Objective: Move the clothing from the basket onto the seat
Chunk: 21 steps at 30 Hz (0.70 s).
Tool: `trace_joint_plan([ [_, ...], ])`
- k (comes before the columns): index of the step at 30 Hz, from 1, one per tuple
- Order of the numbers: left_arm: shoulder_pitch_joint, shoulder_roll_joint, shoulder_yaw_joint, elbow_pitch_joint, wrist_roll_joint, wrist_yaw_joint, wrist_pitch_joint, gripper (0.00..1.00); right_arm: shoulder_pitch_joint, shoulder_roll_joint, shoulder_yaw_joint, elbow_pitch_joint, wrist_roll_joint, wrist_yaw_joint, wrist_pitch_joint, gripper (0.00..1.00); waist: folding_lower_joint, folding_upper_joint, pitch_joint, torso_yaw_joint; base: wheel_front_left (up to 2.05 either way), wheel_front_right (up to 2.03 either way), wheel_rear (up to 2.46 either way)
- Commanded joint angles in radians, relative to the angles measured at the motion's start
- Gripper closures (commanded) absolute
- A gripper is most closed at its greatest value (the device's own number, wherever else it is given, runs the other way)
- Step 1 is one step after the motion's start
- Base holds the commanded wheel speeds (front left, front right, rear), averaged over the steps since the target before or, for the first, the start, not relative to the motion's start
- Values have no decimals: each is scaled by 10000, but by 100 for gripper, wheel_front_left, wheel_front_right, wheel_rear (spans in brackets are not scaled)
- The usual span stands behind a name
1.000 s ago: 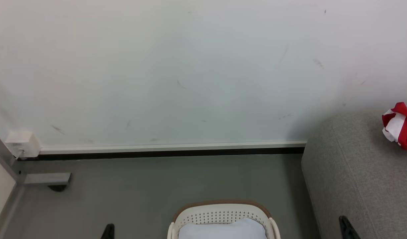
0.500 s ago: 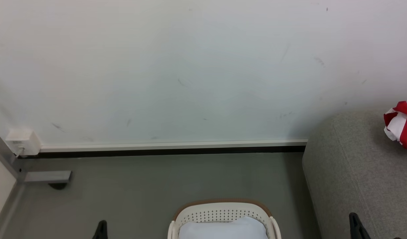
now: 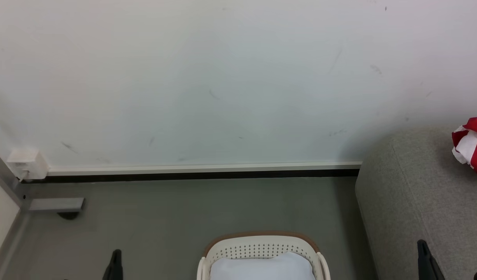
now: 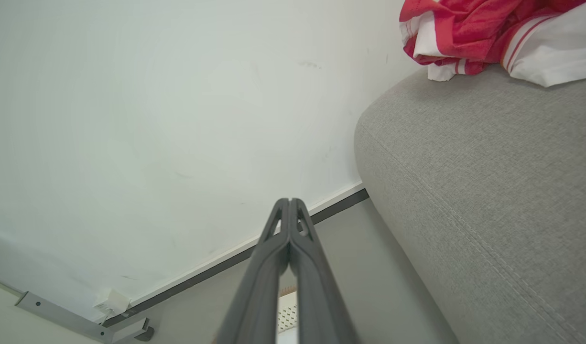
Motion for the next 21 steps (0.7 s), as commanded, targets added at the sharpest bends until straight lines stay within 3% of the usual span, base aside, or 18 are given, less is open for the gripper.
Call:
trace_joint_plan([
  [1,-260,62,41,-150,-360,-39,47,100,-286,-87,-46,-183,276,-6,38,100,0,0,4,2,0,0,0],
  [21,-678,79,231,-111,-3003,-165,729,100,-634,-107,-269,-240,2916,-10,737,100,0,0,115,49,0,0,0],
])
